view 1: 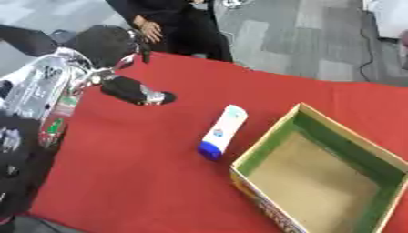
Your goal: Pick up objects on the table and place them in the box.
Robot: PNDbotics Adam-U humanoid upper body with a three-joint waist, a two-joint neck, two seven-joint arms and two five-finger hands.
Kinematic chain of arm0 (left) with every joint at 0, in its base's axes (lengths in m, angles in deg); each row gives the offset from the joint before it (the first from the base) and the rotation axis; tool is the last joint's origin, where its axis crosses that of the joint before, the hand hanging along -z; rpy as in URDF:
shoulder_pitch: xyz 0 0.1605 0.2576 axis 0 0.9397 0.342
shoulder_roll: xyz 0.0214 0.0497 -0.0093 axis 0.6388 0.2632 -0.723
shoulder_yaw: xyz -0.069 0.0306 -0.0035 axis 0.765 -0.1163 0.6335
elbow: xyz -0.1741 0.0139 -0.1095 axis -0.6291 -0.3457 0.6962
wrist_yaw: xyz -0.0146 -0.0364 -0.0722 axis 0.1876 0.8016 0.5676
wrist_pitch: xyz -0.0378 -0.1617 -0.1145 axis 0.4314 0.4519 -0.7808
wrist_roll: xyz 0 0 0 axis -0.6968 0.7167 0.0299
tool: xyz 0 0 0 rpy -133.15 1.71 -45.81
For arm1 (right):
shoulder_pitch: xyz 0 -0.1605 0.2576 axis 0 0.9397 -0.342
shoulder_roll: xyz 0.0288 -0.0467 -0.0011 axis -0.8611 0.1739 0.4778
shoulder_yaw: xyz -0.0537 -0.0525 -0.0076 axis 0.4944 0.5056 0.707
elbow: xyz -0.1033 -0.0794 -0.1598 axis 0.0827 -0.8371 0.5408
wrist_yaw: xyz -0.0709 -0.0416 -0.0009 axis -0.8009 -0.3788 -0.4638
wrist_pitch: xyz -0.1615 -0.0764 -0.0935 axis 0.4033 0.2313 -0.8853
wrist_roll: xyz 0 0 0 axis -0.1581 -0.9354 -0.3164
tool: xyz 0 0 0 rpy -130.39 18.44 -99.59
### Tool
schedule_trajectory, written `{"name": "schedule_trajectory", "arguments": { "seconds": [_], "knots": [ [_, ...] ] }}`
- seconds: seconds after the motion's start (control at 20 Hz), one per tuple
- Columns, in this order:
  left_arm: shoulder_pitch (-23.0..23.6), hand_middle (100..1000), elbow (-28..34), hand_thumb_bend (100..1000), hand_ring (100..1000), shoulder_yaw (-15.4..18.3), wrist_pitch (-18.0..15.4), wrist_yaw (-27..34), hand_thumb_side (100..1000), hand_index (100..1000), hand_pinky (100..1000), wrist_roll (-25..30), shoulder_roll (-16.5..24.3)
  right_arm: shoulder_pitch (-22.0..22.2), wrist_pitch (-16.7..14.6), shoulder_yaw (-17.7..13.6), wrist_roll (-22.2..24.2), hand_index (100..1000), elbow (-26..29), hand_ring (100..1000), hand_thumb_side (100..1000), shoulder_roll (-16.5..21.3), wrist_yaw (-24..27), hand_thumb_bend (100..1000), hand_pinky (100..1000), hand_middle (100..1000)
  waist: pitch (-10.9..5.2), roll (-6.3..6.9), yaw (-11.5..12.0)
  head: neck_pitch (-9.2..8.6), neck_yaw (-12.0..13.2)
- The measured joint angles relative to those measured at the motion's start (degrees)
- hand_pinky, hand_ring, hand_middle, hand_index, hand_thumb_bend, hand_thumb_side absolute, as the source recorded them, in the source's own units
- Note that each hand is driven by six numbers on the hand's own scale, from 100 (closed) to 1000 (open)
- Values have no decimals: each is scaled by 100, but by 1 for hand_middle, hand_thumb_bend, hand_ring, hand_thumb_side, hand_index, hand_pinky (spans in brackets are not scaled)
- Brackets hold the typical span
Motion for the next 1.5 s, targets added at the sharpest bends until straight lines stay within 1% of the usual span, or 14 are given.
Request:
{"name": "schedule_trajectory", "arguments": {
  "seconds": [0.15, 0.45, 0.5, 0.55, 0.6, 0.65, 0.7, 0.8, 0.85, 0.9, 0.95, 1.0, 1.25, 1.5],
  "knots": [
    [-204, 731, -124, 716, 746, -128, -247, -59, 1000, 678, 315, 134, -1, 0, -5, 11, 20, 414, 0, 307, 986, 1, 8, 153, 141, 381, -3, 12, -3, 0, 6],
    [-396, 740, -270, 731, 766, -364, -730, 42, 1000, 686, 338, 440, -52, 0, -7, 33, 65, 413, 0, 307, 987, 4, 50, 154, 141, 381, -4, 18, -30, 0, 93],
    [-410, 739, -294, 695, 776, -397, -784, 97, 1000, 684, 344, 490, -71, -1, -8, 34, 69, 414, 0, 307, 987, 4, 52, 154, 141, 381, -4, 18, -36, 0, 101],
    [-425, 740, -328, 724, 774, -434, -815, 149, 1000, 685, 343, 515, -87, -1, -4, 34, 75, 414, 0, 307, 987, 5, 55, 154, 141, 381, -4, 19, -37, 0, 103],
    [-453, 733, -362, 635, 782, -466, -816, 193, 1000, 676, 348, 515, -107, -1, 1, 34, 80, 413, 0, 307, 987, 5, 56, 154, 141, 381, -4, 19, -37, 0, 109],
    [-482, 733, -393, 635, 782, -501, -816, 228, 1000, 676, 348, 515, -112, -2, 7, 34, 87, 413, 0, 307, 987, 6, 57, 154, 141, 381, -4, 19, -39, 0, 118],
    [-512, 712, -423, 588, 777, -533, -817, 257, 1000, 654, 330, 515, -113, -2, 10, 34, 91, 413, 0, 307, 987, 6, 58, 154, 141, 381, -4, 20, -40, 0, 133],
    [-563, 678, -490, 581, 762, -599, -819, 260, 1000, 620, 296, 519, -142, -6, 3, 35, 102, 413, 0, 307, 987, 8, 63, 154, 141, 381, -4, 20, -51, 0, 152],
    [-592, 678, -527, 581, 762, -632, -818, 254, 1000, 620, 296, 520, -165, -7, 0, 37, 106, 413, 0, 307, 987, 16, 68, 154, 141, 381, -4, 20, -62, 0, 155],
    [-622, 655, -566, 581, 745, -660, -816, 243, 1000, 594, 260, 522, -184, -8, -6, 40, 112, 413, 0, 307, 987, 33, 75, 154, 141, 381, -4, 21, -72, 0, 158],
    [-655, 660, -609, 580, 750, -691, -814, 214, 1000, 600, 269, 525, -209, -14, -8, 48, 115, 413, 0, 307, 987, 51, 80, 154, 141, 381, -4, 21, -72, 0, 161],
    [-679, 637, -649, 588, 730, -719, -814, 174, 1000, 573, 234, 525, -224, -26, -8, 54, 117, 413, 0, 307, 987, 52, 82, 154, 141, 381, -4, 22, -73, 0, 173],
    [-712, 629, -856, 589, 722, -837, -841, -6, 1000, 549, 208, 498, -362, -50, -8, 67, 138, 415, 0, 307, 987, 52, 105, 154, 141, 381, -4, 27, -100, 0, 205],
    [-713, 619, -1039, 550, 701, -931, -880, -177, 1000, 536, 176, 459, -512, -52, -7, 67, 165, 414, 0, 307, 987, 53, 144, 154, 141, 381, -5, 33, -110, 0, 223]
  ]
}}
